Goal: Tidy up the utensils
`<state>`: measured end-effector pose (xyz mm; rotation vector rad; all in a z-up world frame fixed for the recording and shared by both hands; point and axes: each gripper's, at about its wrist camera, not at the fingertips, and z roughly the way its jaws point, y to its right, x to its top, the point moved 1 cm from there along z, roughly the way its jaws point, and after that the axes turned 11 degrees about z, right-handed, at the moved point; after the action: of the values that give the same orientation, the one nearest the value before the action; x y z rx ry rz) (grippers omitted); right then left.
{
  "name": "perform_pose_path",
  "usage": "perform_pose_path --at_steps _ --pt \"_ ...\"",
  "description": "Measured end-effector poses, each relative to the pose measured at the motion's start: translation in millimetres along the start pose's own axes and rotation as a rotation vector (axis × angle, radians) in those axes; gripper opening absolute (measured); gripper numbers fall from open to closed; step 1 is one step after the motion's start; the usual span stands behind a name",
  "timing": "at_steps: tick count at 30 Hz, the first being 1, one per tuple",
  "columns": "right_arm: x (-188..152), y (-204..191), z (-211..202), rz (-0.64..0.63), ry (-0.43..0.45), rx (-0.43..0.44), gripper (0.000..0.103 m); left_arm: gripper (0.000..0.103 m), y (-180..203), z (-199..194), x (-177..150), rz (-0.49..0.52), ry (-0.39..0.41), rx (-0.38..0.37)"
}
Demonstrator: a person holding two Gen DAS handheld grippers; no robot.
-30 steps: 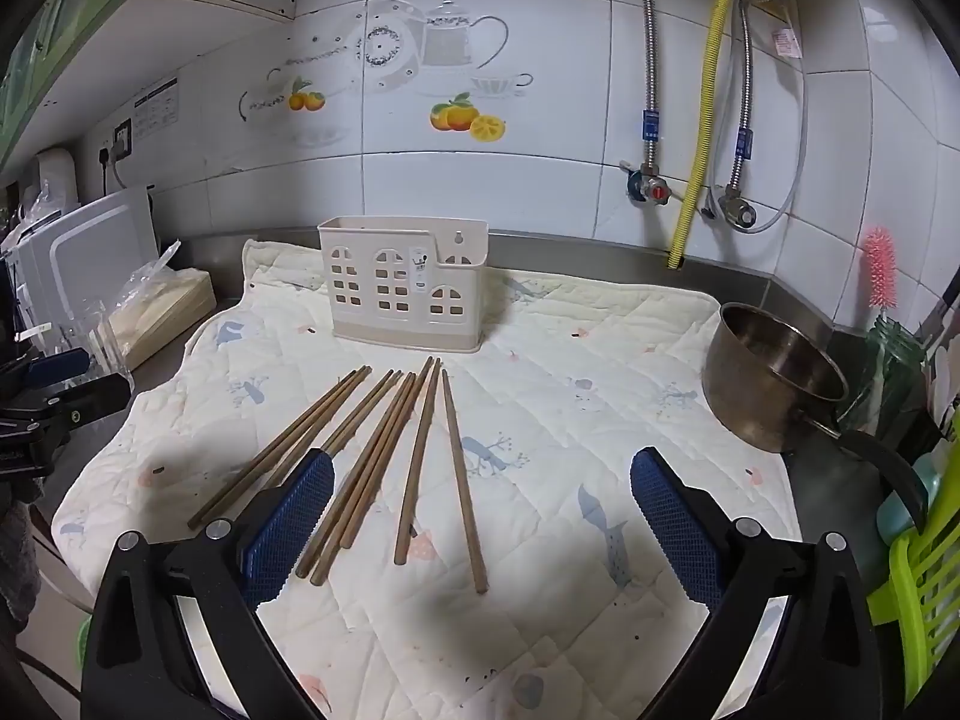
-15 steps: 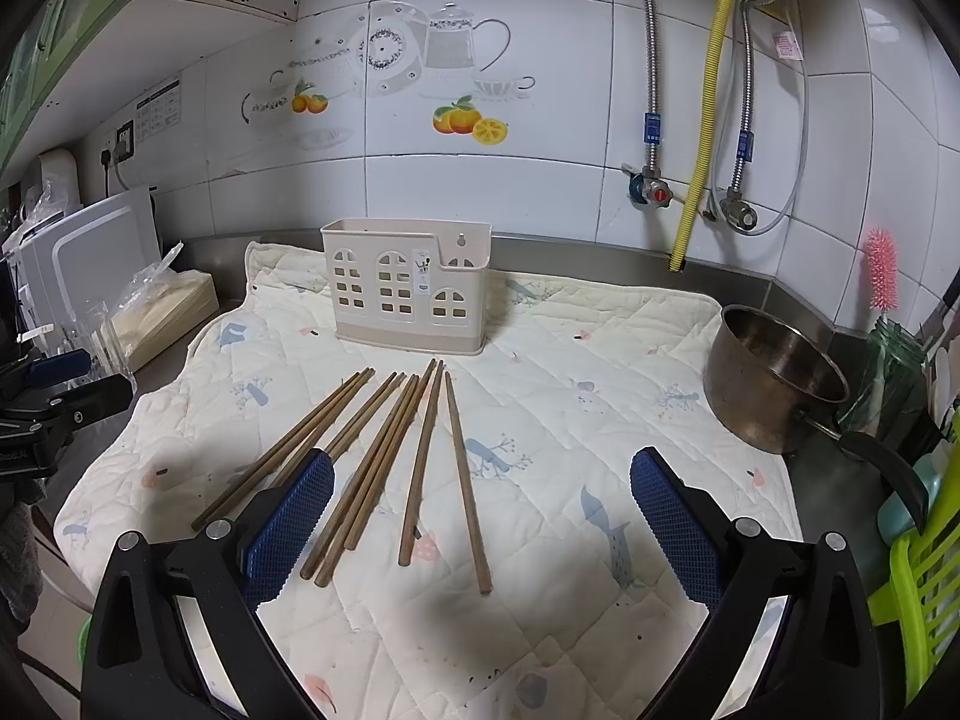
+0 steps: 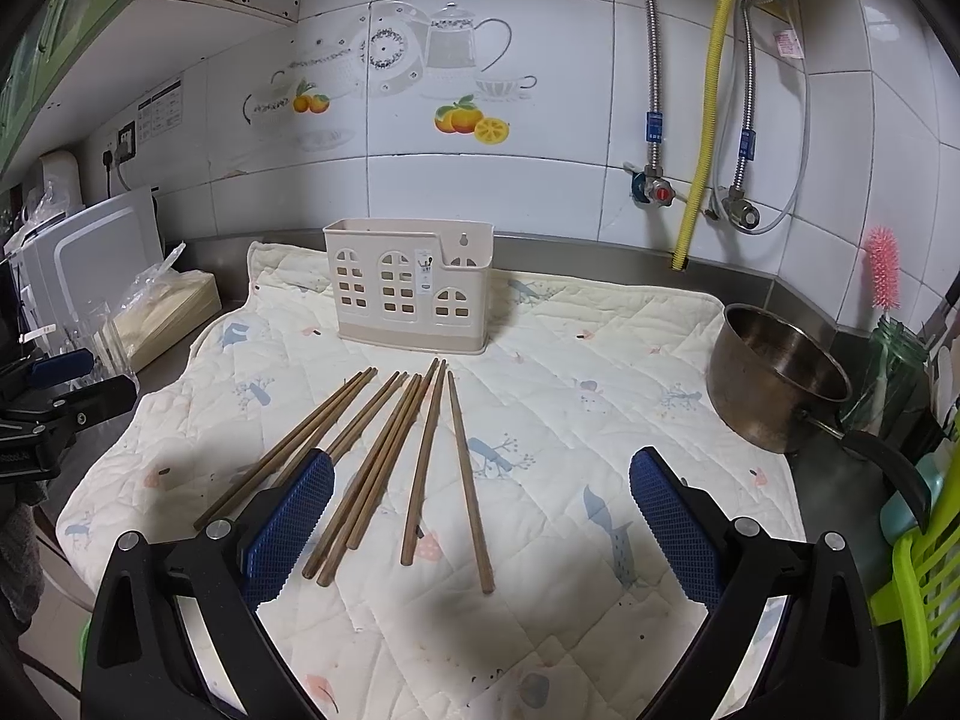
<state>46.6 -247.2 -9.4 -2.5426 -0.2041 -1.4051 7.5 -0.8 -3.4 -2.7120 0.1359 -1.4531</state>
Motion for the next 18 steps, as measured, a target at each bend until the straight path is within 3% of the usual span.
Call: perform_pose_path --at_steps 18 --pt "1.1 0.2 2.5 0.006 -0.002 0.009 0.096 0.098 -0.8 0.2 2.6 0.000 0.002 -0.001"
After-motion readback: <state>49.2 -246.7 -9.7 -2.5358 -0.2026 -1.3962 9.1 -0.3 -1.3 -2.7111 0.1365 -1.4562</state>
